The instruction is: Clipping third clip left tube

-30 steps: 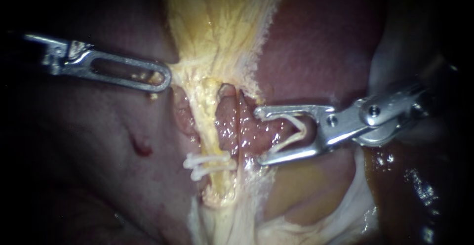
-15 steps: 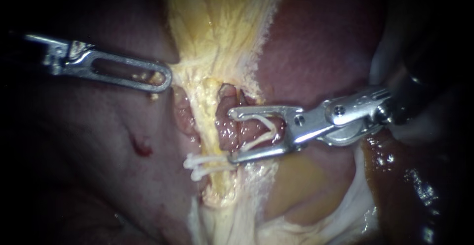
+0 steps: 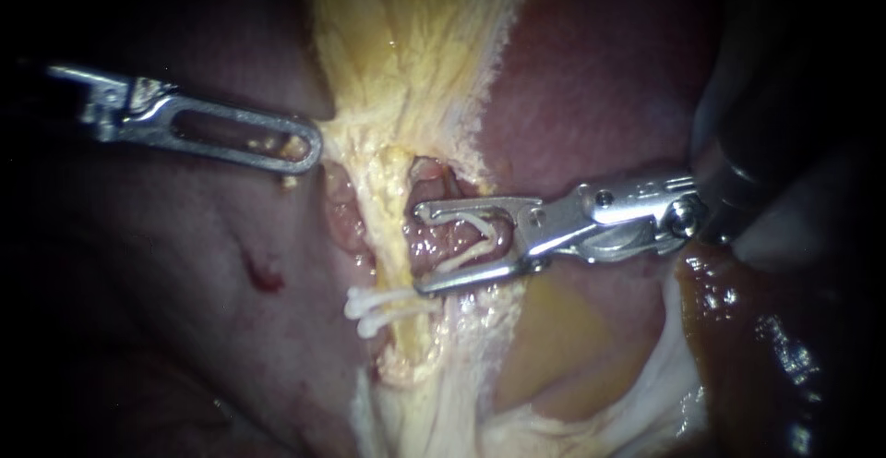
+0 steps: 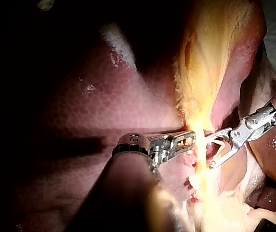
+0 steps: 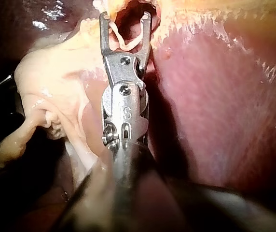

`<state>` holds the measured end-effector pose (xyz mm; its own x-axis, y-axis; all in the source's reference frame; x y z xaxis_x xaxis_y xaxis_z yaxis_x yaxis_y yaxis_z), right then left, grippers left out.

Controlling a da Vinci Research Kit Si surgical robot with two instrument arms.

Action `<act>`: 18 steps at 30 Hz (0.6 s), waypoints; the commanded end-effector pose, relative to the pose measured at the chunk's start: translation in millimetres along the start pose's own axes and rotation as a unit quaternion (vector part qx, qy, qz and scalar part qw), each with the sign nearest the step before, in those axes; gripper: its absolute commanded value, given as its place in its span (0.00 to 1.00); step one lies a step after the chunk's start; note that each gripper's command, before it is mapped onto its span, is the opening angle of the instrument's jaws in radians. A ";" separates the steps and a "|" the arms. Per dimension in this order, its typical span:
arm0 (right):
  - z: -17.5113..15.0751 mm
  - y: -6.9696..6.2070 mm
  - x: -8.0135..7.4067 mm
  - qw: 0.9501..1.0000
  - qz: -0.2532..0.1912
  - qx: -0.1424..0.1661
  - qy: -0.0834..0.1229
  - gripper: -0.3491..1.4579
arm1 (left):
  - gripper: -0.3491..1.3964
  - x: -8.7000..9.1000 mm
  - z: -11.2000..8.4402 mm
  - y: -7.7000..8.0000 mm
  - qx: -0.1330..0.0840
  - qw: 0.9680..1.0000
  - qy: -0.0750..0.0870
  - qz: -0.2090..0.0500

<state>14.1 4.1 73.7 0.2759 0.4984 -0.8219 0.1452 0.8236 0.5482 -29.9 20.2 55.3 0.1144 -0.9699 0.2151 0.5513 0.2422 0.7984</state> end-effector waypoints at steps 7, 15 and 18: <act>0.5 -0.1 0.3 1.000 0.006 0.012 0.003 0.47 | 0.00 0.0 0.0 0.0 0.000 1.000 0.000 0.000; 2.6 -0.7 1.4 0.999 0.018 0.036 0.019 0.47 | 0.00 0.0 0.0 0.0 0.000 1.000 0.000 0.000; 3.4 -0.9 1.7 0.999 0.018 0.042 0.027 0.47 | 0.00 0.0 0.1 -0.1 0.000 1.000 0.000 0.000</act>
<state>17.9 3.3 72.2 0.2265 0.5484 -0.8050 0.2189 0.7767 0.5906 -30.0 20.3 55.2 0.1139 -0.9698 0.2156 0.5514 0.2422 0.7983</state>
